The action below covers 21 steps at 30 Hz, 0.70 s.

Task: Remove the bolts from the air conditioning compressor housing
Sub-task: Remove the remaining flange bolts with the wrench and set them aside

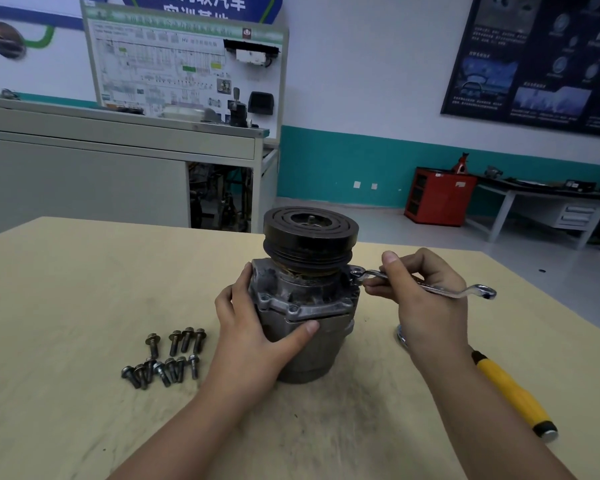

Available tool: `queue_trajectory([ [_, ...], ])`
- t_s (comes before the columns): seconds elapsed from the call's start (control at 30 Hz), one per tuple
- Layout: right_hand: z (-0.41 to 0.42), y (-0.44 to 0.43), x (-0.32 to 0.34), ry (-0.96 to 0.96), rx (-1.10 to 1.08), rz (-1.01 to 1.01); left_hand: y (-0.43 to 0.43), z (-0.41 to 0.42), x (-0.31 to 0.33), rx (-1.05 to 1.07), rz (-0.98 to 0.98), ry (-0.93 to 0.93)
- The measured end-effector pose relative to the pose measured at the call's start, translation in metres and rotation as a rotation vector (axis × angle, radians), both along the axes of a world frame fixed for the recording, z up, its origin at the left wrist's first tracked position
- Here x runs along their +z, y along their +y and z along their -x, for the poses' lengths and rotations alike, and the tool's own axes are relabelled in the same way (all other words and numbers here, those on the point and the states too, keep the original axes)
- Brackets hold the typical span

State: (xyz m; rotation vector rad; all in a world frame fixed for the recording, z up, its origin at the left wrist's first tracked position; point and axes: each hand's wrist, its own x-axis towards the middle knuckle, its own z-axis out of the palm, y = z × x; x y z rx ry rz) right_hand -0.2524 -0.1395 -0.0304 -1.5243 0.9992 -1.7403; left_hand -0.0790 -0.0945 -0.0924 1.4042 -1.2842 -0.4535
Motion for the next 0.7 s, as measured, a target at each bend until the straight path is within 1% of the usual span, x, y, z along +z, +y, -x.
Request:
queue_trajectory([
  [0.1, -0.003, -0.002, -0.003, 0.093, -0.075, 0.075, 0.0, 0.0, 0.0, -0.002, 0.005, 0.004],
  [0.23, -0.002, -0.002, -0.008, 0.158, -0.113, 0.13, 0.001, 0.0, 0.0, 0.0, 0.0, -0.001],
  [0.33, -0.002, 0.001, -0.011, 0.304, -0.171, 0.246, 0.001, 0.0, 0.0, 0.004, 0.006, -0.008],
  [0.4, -0.002, 0.003, -0.011, 0.354, -0.197, 0.279, 0.001, 0.0, 0.001, 0.005, 0.007, -0.009],
  [0.53, 0.003, 0.005, -0.009, 0.369, -0.159, 0.218, 0.0, 0.0, 0.0, 0.004, 0.006, -0.003],
  [0.7, 0.019, 0.0, 0.002, 0.111, 0.115, -0.059, 0.0, 0.0, -0.001, 0.005, -0.003, 0.004],
])
